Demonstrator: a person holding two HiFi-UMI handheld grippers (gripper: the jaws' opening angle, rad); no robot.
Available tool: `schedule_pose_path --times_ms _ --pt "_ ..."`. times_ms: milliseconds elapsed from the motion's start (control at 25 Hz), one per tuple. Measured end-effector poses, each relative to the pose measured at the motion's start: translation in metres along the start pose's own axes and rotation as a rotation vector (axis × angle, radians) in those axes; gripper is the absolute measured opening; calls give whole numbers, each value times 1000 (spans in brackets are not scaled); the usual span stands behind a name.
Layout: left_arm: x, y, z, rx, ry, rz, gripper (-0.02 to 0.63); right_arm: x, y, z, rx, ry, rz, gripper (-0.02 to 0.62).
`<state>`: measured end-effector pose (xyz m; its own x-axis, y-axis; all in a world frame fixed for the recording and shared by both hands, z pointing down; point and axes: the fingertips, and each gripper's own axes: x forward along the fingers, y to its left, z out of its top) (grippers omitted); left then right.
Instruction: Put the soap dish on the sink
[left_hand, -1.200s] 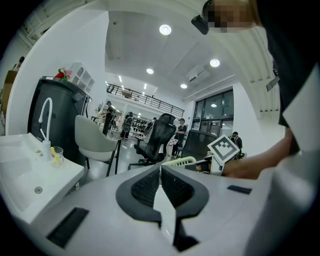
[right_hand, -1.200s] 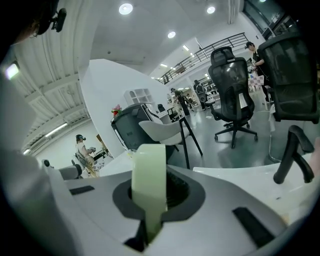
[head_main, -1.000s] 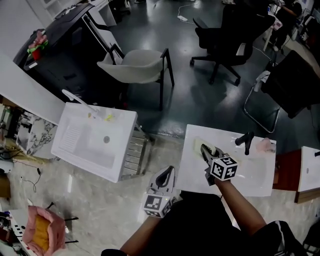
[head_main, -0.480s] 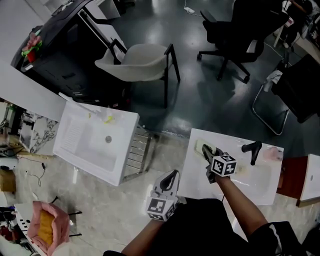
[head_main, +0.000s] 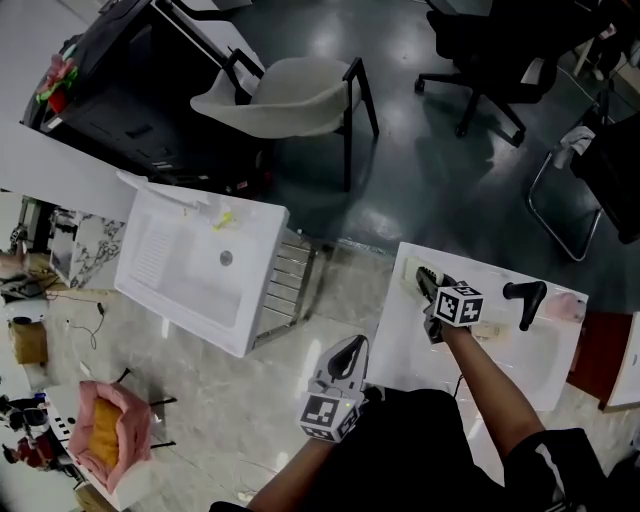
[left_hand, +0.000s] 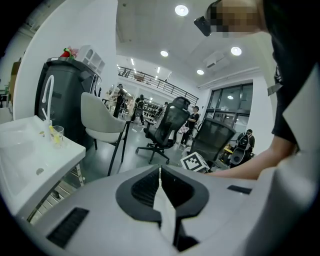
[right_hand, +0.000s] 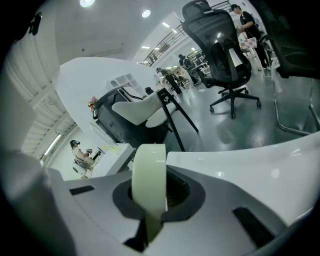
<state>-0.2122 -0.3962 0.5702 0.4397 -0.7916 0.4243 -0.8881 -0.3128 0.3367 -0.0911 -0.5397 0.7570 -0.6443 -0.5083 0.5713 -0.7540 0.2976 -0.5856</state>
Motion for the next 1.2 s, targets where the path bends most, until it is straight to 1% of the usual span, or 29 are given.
schedule_pose_path --times_ms 200,320,440,600,800,960,1120,1200 --pt "3 -5 1 -13 12 -4 17 11 -14 -4 57 12 10 8" --pt "4 -9 1 -21 14 -13 17 14 -27 -7 71 26 -18 39" --pt "7 -10 1 -29 13 -13 17 16 -31 -8 80 32 -22 54" --pt "11 -11 -3 -48 24 -17 17 19 -36 -11 76 43 -27 62" --pt "19 -11 -8 -65 32 -18 17 22 -48 -12 78 66 -47 114" --pt "23 -9 -12 -65 40 -7 17 20 -55 -8 72 64 -60 120" --pt "27 -8 -15 -73 50 -3 17 16 -61 -4 39 72 -96 161" --pt "29 -9 -16 -73 53 -6 17 13 -67 -3 39 73 -115 169"
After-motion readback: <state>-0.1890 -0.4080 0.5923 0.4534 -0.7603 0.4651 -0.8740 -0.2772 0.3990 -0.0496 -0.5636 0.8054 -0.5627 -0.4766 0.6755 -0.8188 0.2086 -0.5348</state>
